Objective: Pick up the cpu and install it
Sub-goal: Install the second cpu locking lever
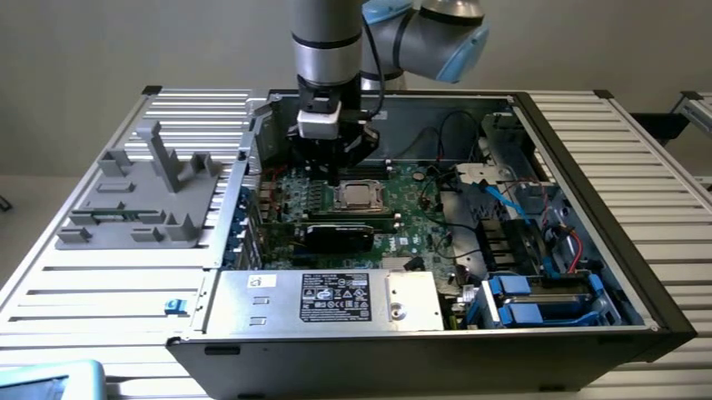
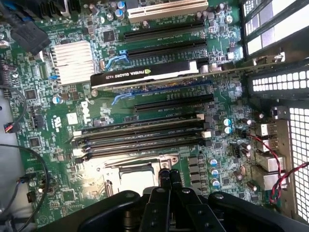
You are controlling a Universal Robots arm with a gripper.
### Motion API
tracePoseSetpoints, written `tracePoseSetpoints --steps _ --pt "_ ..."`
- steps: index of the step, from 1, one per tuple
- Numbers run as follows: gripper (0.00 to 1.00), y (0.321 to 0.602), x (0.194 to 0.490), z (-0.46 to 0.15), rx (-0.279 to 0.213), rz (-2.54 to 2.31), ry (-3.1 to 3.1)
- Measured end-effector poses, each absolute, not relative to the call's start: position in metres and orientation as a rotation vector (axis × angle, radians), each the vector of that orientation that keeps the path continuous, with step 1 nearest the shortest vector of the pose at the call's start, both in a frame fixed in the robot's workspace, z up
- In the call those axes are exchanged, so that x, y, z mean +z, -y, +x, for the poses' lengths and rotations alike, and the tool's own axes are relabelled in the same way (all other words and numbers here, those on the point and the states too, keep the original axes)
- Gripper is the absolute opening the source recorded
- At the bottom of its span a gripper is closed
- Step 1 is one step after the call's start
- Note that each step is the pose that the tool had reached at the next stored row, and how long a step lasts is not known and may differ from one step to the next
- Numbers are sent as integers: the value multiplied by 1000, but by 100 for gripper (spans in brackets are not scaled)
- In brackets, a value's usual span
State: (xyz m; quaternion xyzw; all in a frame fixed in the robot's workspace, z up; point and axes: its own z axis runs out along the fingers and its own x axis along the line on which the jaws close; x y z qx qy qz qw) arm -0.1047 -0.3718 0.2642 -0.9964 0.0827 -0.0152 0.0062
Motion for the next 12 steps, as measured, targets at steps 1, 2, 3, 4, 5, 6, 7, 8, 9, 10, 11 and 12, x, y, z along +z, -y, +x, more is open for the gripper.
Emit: tracePoseSetpoints --steps 1,2,3,4,5,6,7,8,9,10,11,12 --pt "12 371 265 -104 -50 -3122 -259" --pt "12 371 265 -104 -53 -3125 -259" --pt "12 370 266 -103 -55 -3127 -259" --pt "12 369 266 -102 -56 -3130 -259" --pt "12 369 267 -101 -57 -3133 -259" --pt "12 369 267 -99 -58 -3137 -260" --pt "12 368 268 -98 -59 -3143 -260" --pt "12 368 268 -97 -60 -3150 -260" --pt "12 368 268 -96 -60 -3151 -261" --pt "12 368 268 -96 -60 -3152 -261" --pt "12 368 268 -96 -60 -3152 -261" --pt "12 368 268 -96 -60 -3152 -261"
